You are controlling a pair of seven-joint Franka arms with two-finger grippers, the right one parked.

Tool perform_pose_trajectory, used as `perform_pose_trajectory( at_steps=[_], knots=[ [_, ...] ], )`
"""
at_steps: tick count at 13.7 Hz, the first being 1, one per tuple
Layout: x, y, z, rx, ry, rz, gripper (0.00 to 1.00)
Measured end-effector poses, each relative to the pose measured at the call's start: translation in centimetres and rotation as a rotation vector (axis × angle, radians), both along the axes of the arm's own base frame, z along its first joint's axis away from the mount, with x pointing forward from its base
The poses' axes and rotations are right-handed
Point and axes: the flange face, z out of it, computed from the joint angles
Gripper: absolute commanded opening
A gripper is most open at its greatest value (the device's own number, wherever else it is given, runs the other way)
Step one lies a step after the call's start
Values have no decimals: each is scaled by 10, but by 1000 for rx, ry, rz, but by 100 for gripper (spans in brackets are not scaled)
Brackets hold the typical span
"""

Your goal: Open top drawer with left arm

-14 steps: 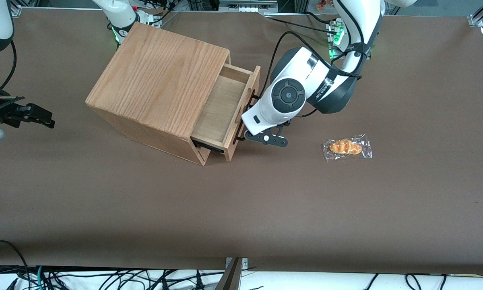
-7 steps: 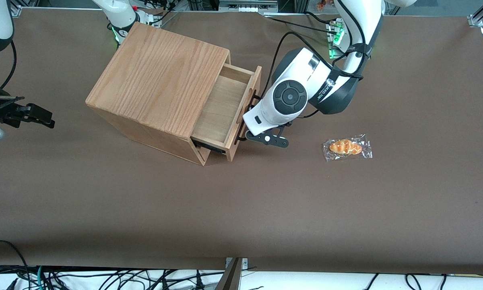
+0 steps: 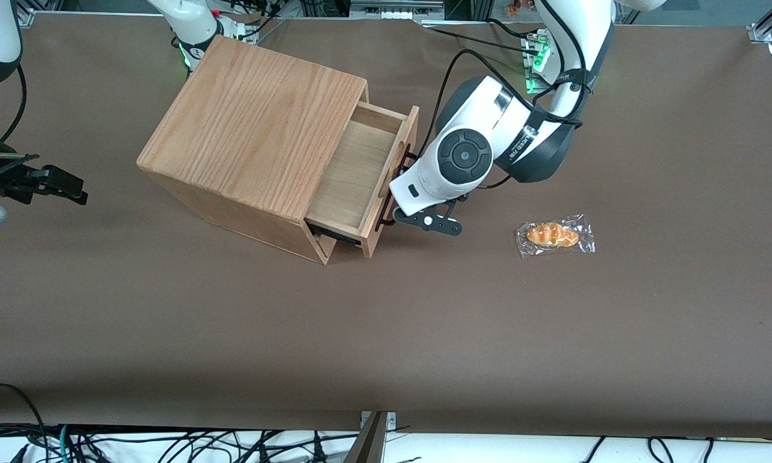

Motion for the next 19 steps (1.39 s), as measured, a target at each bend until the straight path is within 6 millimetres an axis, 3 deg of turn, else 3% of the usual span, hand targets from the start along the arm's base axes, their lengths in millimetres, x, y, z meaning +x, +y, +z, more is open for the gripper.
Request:
perform_pose_trajectory(
  at_steps=[19],
  knots=[
    [3,-4,3,-18,-30,5,97]
  ],
)
